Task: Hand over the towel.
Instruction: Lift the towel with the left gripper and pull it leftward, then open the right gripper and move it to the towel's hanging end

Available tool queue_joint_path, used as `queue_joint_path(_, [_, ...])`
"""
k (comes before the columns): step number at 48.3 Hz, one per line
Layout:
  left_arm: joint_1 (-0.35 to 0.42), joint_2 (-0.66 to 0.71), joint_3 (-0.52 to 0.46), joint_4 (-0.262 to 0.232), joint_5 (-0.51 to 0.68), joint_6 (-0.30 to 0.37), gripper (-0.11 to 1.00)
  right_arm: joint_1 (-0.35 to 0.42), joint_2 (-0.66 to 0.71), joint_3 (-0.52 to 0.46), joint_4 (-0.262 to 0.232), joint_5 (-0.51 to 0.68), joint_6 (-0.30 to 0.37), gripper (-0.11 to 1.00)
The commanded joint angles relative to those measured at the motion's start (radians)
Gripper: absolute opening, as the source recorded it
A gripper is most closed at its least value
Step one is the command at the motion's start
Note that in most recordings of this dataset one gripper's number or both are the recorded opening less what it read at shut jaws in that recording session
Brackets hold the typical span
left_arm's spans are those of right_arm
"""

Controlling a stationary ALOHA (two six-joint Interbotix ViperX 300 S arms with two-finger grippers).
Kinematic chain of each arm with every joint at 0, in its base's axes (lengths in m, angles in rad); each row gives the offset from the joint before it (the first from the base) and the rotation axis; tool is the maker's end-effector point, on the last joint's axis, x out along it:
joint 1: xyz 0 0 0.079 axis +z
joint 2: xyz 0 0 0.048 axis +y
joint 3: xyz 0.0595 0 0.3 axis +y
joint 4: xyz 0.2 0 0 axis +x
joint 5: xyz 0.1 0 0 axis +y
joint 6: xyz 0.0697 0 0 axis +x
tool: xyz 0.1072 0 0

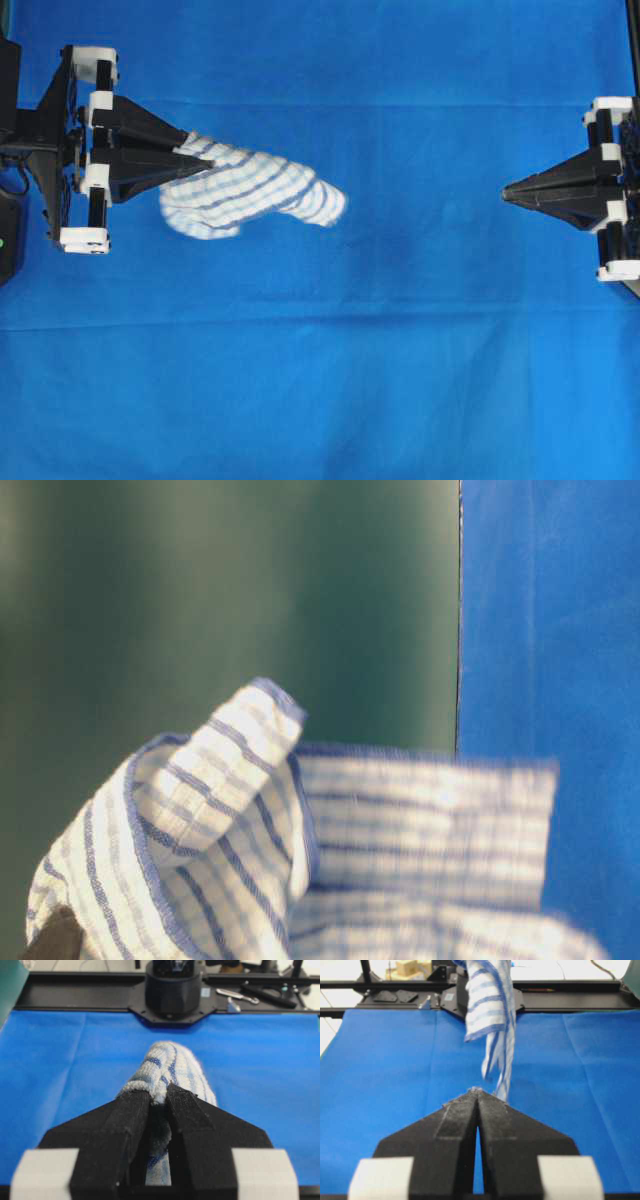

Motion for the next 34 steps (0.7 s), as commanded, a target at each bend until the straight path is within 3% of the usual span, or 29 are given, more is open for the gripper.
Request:
queue_joint_path(1, [-0.003,-0.003,-0.018,0.003,-0.005,0.003,0.04,-0.002,0.029,-0.028,0.003,-0.043,0.002,0.0])
queue_joint_path(13, [-0.003,-0.002,-0.018,0.003,-0.009,0.003,0.04,-0.002,0.172,-0.084,0.005,-0.115,0.038,0.01])
queue_joint_path(16, [-0.003,-0.002,-0.017,0.002,-0.011,0.003,0.04,-0.002,0.227,-0.115,0.005,-0.132,0.044,0.14])
queue_joint_path(21, [-0.003,-0.002,-0.017,0.003,-0.011,0.003,0.04,-0.002,0.319,-0.173,0.005,-0.158,0.044,0.47])
queue_joint_path(25, [-0.003,-0.002,-0.018,0.003,-0.012,0.003,0.04,-0.002,0.399,-0.23,0.003,-0.186,0.037,0.67])
queue_joint_path(27, [-0.003,0.0,-0.017,0.003,-0.011,0.003,0.04,-0.002,0.449,-0.27,0.0,-0.204,0.032,0.72])
queue_joint_path(34, [-0.003,0.0,-0.018,0.003,-0.012,0.002,0.04,-0.02,0.586,-0.382,-0.003,-0.224,0.021,0.72])
